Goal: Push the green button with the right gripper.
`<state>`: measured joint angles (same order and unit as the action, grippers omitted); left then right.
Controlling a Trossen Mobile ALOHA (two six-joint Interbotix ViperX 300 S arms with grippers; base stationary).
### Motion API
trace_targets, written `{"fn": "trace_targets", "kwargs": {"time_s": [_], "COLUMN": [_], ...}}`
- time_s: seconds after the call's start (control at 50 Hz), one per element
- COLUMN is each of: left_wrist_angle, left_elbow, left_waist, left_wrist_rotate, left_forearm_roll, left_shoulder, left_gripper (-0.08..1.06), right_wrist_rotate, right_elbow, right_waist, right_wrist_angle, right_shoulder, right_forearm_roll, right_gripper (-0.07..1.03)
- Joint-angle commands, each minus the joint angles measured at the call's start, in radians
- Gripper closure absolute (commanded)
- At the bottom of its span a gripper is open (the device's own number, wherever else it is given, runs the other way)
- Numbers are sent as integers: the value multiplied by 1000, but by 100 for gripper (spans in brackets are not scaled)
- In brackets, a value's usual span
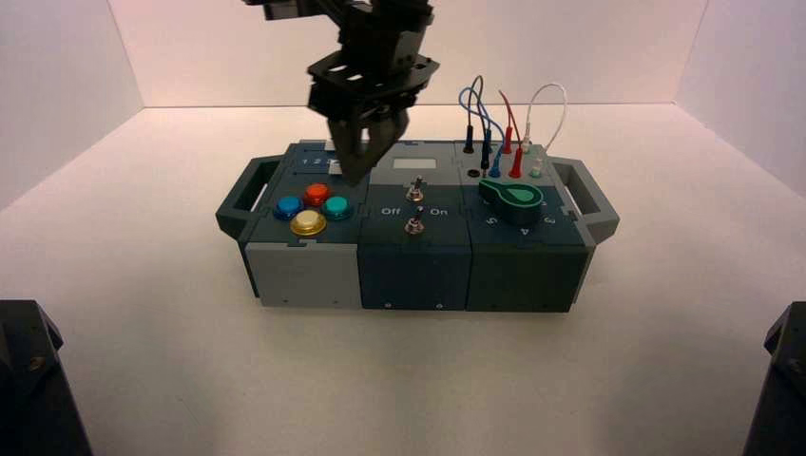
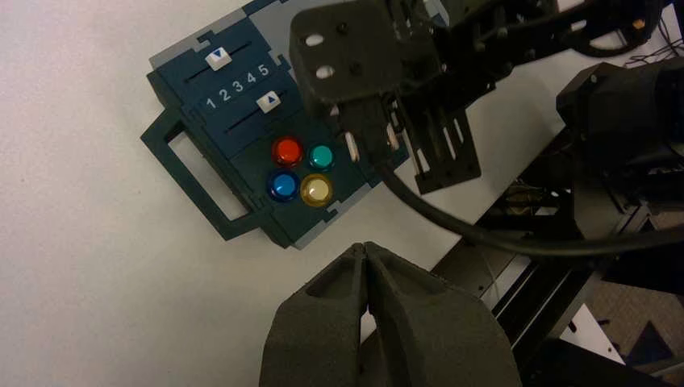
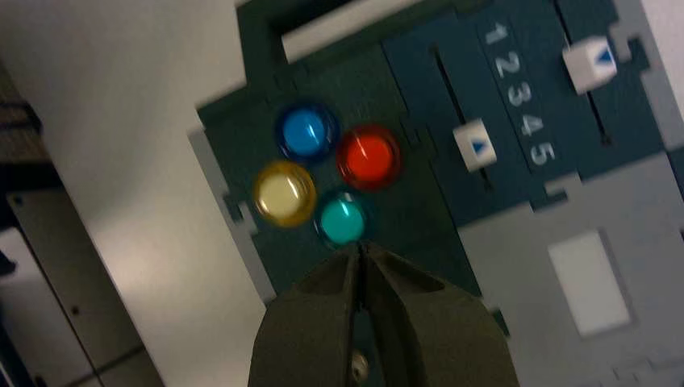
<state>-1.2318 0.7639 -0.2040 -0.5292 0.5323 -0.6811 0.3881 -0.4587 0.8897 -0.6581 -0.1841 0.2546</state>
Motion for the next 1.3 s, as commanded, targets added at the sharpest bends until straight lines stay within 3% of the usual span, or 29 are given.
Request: {"fn": "trace_targets", "kwargs": {"time_s": [0.02, 0.8, 1.1, 1.3], "left_wrist_angle": [5, 15, 29, 37], "left_elbow": [-12, -17, -20, -23], "left_waist": [-3, -3, -3, -3], "left_wrist_rotate": [-2, -2, -3, -9], "left_forearm_roll": [5, 5, -3, -6], "left_shoulder": [-3, 15, 31, 41], "left_gripper": [101, 101, 101, 101], "right_wrist_rotate": [2, 2, 2, 3], "right_elbow": [21, 11, 29, 66], "right_waist": [11, 38, 35, 34], "right_wrist_angle": [26, 54, 25, -52], "right_shoulder": [3, -63, -34, 3], "right_forearm_roll": [25, 38, 5, -37], "right_gripper": [98, 98, 98, 98]}}
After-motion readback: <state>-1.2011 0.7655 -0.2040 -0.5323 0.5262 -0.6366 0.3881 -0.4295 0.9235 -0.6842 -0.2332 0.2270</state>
